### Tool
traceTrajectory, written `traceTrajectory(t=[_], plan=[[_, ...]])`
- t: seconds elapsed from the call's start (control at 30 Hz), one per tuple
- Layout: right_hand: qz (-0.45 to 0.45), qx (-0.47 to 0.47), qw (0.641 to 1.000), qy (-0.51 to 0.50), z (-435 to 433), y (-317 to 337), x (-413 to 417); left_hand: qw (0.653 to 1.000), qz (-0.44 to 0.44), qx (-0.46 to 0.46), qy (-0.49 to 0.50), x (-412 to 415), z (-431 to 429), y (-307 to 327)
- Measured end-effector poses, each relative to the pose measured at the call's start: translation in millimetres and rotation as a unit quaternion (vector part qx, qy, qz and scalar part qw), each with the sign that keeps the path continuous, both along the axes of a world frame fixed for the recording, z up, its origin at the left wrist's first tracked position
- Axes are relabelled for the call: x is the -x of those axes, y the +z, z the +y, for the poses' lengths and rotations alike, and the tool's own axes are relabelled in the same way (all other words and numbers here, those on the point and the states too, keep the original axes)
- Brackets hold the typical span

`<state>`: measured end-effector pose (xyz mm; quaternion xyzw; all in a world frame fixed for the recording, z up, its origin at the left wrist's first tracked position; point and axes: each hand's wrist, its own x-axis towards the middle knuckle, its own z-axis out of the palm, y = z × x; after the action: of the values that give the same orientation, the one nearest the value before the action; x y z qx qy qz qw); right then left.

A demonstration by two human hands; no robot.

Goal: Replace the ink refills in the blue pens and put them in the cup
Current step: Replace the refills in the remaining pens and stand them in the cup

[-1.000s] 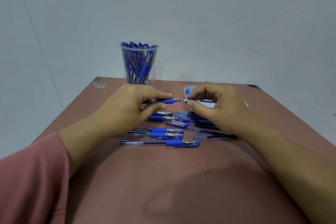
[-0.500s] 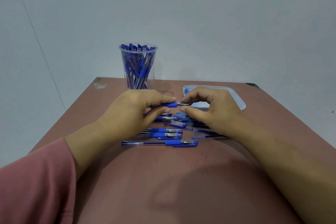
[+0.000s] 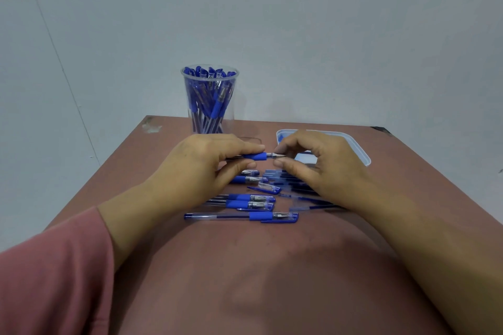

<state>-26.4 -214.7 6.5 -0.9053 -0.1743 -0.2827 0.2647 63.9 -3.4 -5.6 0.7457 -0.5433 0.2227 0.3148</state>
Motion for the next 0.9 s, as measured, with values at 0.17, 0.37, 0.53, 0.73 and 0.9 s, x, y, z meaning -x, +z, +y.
traceTrajectory(t=[0.17, 0.37, 0.53, 0.73, 0.9], plan=[[-0.007, -0.002, 1.0, 0.015, -1.4, -0.1, 3.0, 1.0, -0.002, 0.004, -0.007, 0.4, 0.1, 0.8], [-0.033, 0.012, 0.999, 0.013, -1.7, -1.0, -2.4, 1.0, 0.006, -0.001, -0.01, 0.5, 0.7, 0.8], [0.004, -0.005, 1.0, 0.022, -1.4, -0.4, 0.9, 1.0, 0.004, -0.002, -0.012, 0.5, 0.1, 0.9], [-0.019, 0.016, 1.0, 0.016, -0.1, -1.4, -1.8, 1.0, 0.007, 0.003, -0.012, -0.1, -0.3, -0.8], [0.0, 0.004, 0.999, 0.032, -0.4, -0.9, 0.3, 1.0, 0.01, 0.003, -0.009, -1.0, 0.5, -0.4]])
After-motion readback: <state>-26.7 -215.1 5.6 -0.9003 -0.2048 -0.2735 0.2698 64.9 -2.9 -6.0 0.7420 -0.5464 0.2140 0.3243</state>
